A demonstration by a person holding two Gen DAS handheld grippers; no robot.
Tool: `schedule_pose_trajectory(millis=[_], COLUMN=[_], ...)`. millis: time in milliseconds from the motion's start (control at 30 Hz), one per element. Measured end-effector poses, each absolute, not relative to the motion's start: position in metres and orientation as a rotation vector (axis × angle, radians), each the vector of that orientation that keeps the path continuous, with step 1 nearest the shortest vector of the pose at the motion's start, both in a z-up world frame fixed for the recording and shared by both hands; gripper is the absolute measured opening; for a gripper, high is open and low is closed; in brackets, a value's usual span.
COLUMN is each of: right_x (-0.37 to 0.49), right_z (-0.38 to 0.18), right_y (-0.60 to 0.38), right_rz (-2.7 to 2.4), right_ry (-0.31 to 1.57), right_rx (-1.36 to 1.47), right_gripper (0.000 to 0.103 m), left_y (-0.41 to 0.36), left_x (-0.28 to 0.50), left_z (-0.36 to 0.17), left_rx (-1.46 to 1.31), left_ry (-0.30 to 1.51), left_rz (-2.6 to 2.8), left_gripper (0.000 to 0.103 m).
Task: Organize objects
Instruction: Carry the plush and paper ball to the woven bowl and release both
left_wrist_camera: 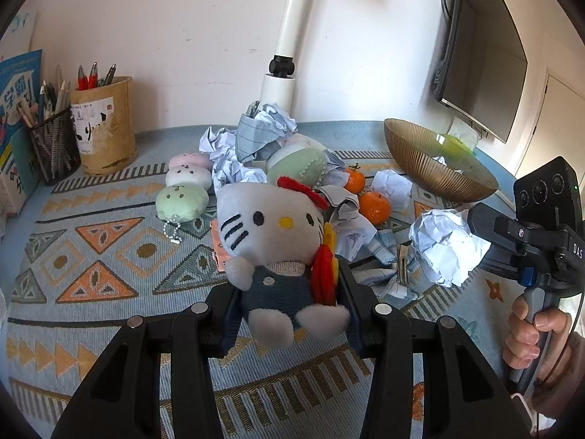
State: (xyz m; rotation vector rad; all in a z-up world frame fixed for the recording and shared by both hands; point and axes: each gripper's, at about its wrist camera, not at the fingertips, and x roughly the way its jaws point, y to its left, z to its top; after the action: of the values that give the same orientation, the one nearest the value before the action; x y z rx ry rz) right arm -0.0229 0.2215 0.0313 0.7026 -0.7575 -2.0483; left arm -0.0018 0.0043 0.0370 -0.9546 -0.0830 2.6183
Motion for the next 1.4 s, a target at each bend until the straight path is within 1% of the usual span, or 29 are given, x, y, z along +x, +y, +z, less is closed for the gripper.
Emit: schedule_pose_trajectory(millis=[867,1000,1167,1233,1400], right_x=[-0.024,-0.014,-0.019,-0.024,-0.035], right_z=[0.025,0.039,0.056,0.065,0.097], right_y=[0.229,0.227,0.249,0.262,0.295], right_rz=[-1.992,-1.983,-1.989,-2.001,-2.090], right_ry=[-0.830,-0.769,-0.823,-0.852,-0.814], right_rx=[0.681,0.655,0.603,0.581,0.528], right_gripper=[0.047,0.048,0.048,0.048,0.048], left_y=[-0.002,0.002,0.017,0.025,0.060], left_x=[-0.003,-0.001,-0.006,-0.013,-0.041], left_z=[0.037,0.042,0.058,0.070,0.107], left_rx=[-0.973,-0.972,-0.952,-0.935,-0.863], left_ry=[-0.127,-0.100,-0.022,-0.006,0.083], left_rz=[2.662,2.675,2.667,2.650,2.622], left_gripper=[0.043,0.043,0.043,0.043,0.043])
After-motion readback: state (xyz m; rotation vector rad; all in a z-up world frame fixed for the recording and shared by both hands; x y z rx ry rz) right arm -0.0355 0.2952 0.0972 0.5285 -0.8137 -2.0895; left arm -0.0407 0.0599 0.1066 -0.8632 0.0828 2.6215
